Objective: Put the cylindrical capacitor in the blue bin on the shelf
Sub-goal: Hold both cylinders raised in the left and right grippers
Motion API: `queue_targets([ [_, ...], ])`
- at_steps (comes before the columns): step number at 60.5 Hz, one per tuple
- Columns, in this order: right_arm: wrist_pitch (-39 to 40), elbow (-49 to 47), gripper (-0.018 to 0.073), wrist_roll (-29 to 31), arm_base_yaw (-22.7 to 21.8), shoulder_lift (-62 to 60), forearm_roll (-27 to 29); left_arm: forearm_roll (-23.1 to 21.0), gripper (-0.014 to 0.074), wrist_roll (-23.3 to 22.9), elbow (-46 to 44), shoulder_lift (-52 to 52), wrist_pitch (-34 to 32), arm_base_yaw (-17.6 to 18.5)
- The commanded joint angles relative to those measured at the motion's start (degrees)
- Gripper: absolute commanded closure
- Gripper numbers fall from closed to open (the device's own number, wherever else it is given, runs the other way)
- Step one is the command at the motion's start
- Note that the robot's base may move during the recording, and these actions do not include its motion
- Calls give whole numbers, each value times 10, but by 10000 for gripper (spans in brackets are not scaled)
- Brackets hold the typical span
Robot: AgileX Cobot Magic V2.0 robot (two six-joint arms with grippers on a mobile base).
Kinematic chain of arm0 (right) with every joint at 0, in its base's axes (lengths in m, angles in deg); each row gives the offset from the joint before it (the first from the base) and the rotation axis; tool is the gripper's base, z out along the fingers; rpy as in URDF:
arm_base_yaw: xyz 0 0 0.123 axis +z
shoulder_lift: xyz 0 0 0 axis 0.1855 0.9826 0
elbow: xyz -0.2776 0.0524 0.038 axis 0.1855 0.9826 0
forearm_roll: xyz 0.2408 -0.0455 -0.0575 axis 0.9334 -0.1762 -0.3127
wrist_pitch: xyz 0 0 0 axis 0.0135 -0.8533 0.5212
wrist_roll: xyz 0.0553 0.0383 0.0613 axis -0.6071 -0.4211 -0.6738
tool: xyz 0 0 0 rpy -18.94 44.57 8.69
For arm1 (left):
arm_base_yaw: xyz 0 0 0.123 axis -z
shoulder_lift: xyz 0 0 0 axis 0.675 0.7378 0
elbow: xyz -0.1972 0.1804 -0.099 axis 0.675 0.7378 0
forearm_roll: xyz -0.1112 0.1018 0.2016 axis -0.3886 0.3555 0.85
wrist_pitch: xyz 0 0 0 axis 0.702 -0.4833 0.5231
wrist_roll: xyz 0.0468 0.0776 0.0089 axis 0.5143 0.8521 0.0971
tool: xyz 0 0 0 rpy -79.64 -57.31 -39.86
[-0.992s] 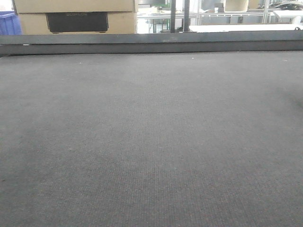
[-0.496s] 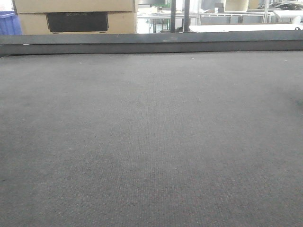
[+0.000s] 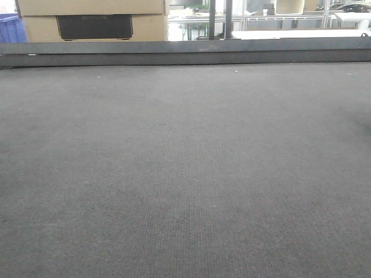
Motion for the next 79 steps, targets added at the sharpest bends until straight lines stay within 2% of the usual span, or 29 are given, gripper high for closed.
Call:
queue_targets([
  [1,12,-1,721,2,1,-6,-5,-2,68,3,-8,-1,14,-3],
  [6,12,-1,721,2,1,-6,-5,-2,181,3,-12,-1,20,-3],
  [20,12,-1,721,2,1,-6,-5,-1,704,3,-12,-1,23,-3],
  [32,11,-1,721,2,1,-6,-5,77,707,3,-12,-60,97,0],
  [41,2,-1,721,2,1,-6,-5,105,707,3,-12,-160,178,24],
  [47,-32,-1,721,2,1,-6,-5,117,707,3,-12,-225,239,49],
  [58,-114,-1,721,2,1,-6,-5,118,707,3,-26,-343,381,108],
  [68,-181,-1,721,2,1,-10,-5,106,707,3,-67,-414,559,161],
  [72,-211,-1,721,2,1,-24,-5,95,707,3,-84,-438,622,178],
  [79,-248,-1,721,2,1,-64,-5,78,707,3,-101,-472,696,194],
])
